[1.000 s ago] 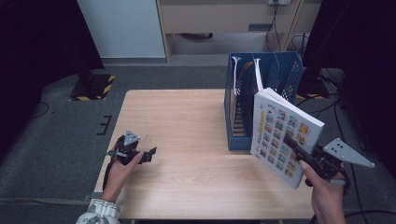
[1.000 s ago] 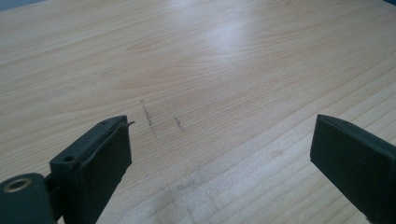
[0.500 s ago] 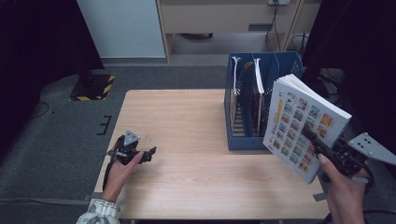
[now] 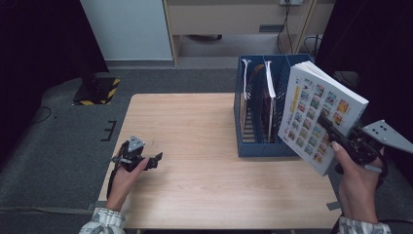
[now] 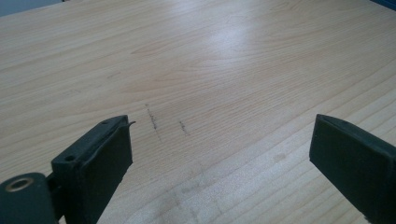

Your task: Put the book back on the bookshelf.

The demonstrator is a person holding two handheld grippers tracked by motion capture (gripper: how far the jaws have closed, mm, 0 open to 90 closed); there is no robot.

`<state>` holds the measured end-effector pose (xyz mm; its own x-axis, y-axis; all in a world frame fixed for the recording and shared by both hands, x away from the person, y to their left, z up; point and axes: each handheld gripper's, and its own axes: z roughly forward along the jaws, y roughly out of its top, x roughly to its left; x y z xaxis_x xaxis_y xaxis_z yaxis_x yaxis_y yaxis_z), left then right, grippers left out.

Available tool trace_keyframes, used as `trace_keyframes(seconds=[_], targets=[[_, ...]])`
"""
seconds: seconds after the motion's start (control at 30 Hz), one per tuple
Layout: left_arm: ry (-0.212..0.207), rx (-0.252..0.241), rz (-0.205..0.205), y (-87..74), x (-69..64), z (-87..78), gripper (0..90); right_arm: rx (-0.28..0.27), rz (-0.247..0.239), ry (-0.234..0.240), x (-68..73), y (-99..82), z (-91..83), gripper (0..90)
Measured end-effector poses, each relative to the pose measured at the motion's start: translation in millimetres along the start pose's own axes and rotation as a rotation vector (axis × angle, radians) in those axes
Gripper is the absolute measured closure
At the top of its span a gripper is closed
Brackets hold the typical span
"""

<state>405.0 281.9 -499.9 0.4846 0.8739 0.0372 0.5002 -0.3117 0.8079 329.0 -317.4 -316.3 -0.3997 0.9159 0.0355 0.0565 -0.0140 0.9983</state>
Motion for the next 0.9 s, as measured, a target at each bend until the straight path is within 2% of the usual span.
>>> trace_keyframes(seconds=[0.33, 0.6, 0.77, 0.9], targets=[[0.010, -0.010, -0.027, -1.4, 7.3, -0.9, 5.5, 0.000, -0.007, -0.044, -13.0, 2.8, 30.5, 73.6], [0.008, -0.009, -0.033, -2.7, 7.5, 0.6, 5.5, 0.003, -0.008, -0.080, -23.9, 2.2, 44.3, 73.7], [0.006, 0.005, -0.032, -5.0, 4.8, 3.9, 5.7, 0.013, -0.009, -0.114, -33.0, -1.8, 53.3, 73.7], [0.011, -0.001, -0.040, -5.3, 5.8, 3.6, 5.7, 0.022, -0.028, -0.151, -40.2, -5.0, 63.4, 73.7]])
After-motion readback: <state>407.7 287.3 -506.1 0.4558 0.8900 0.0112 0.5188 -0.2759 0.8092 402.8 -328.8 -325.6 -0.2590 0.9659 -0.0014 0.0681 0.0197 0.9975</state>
